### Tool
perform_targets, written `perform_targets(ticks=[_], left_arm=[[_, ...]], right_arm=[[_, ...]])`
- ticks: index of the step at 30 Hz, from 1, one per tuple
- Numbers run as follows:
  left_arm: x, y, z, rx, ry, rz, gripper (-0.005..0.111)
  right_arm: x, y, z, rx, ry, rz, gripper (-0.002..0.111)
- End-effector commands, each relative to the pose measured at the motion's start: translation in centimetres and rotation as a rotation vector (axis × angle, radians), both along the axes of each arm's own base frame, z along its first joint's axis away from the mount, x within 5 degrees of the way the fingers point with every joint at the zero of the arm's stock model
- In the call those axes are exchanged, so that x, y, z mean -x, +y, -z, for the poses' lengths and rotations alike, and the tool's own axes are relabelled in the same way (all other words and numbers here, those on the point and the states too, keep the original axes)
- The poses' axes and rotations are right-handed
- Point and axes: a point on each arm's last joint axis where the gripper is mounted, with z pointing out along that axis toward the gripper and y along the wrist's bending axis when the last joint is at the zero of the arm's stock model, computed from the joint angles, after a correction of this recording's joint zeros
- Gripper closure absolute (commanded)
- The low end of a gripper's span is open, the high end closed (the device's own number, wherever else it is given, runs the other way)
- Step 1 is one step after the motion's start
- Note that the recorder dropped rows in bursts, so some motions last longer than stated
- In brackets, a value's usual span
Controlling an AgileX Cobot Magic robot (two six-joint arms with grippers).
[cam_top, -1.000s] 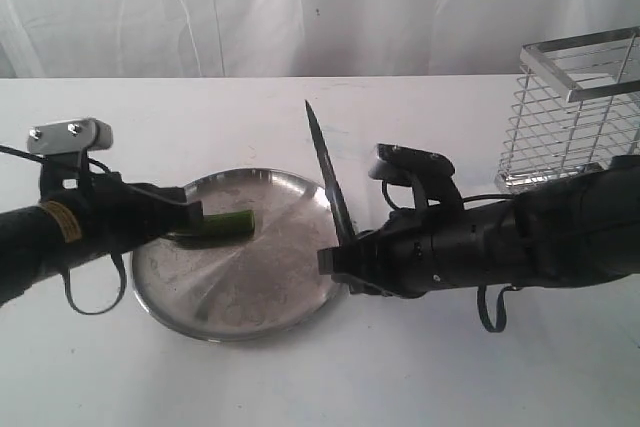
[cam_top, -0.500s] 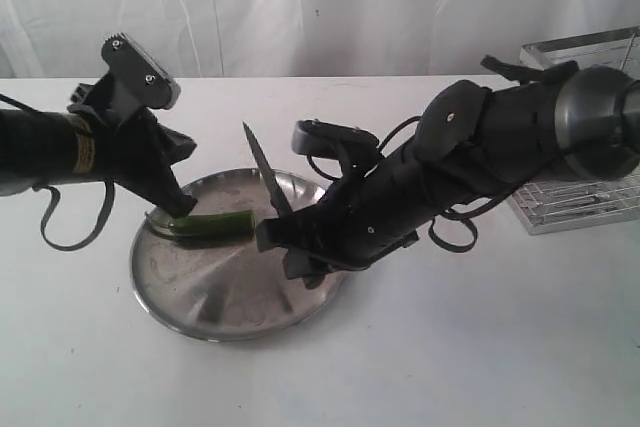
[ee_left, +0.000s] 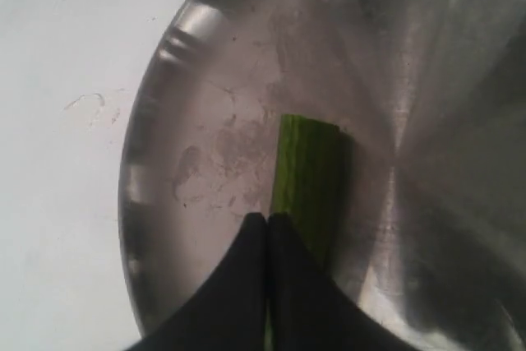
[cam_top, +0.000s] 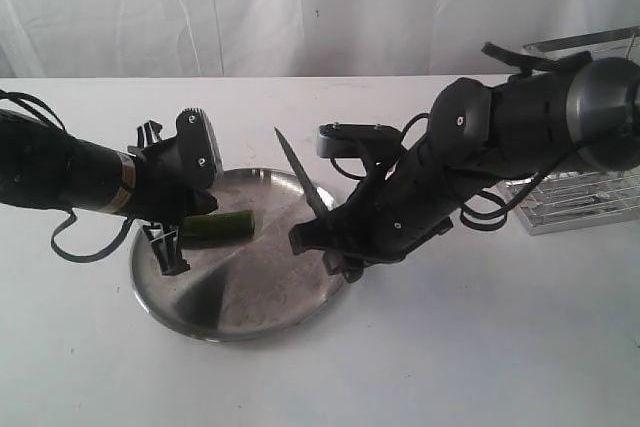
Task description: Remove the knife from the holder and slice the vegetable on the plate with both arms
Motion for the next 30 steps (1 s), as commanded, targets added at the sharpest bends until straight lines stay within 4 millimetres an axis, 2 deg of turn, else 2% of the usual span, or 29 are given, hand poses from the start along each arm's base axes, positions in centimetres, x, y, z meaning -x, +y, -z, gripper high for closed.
perform_targets(ticks=[1,4,6,8,10,12,14,18,19,24,26,28,30], left_arm=[[-0.8,-0.3,0.7,-0.019,0.0,0.039,0.084],[-1.1,-0.3,2.0,-0.025,0.034,0.035,0.048],[-1.1,-0.3,2.5,-0.02,0.052,0.025,0.04],[-1.2,-0.3,2.8,-0.007,0.071,0.0,0.04],[-1.2,-0.1,3.1,-0.013,0.08,-0.025,0.042],[-1.3,0.0,3.5,-0.021,0.089,-0.045,0.049],[-1.4,0.2,3.9,-0.025,0.1,-0.07,0.063],[-1.5,0.3,3.8,-0.017,0.103,-0.101,0.102],[-1.5,0.3,3.6,-0.016,0.098,-0.101,0.106],[-1.4,0.2,1.3,0.046,0.059,-0.139,0.106],[-1.2,0.1,0.2,0.137,0.076,-0.207,0.106],[-1.2,0.0,-0.1,0.209,0.112,-0.276,0.106],[-1.0,0.0,0.4,0.229,0.152,-0.3,0.106]], right_arm=[[-0.3,-0.6,-0.3,0.004,0.005,0.011,0.108],[-0.3,-0.6,-0.2,0.005,0.009,0.01,0.108],[-0.3,-0.6,-0.2,0.005,0.009,0.01,0.108],[-0.3,-0.6,-0.2,0.005,0.009,0.01,0.108],[-0.3,-0.6,-0.2,0.005,0.009,0.01,0.108],[-0.3,-0.6,-0.2,0.005,0.009,0.01,0.108],[-0.2,-0.6,-0.2,0.008,0.018,0.006,0.108],[-0.1,-0.6,-0.2,0.009,0.024,0.003,0.108],[-0.1,-0.6,-0.2,0.009,0.024,0.003,0.108],[-0.1,-0.6,-0.2,0.009,0.024,0.003,0.108],[-0.1,-0.6,-0.2,0.009,0.024,0.003,0.108],[-0.3,-0.6,-0.2,0.005,0.008,0.01,0.108],[-0.5,-0.6,-0.3,0.001,-0.008,0.017,0.108]])
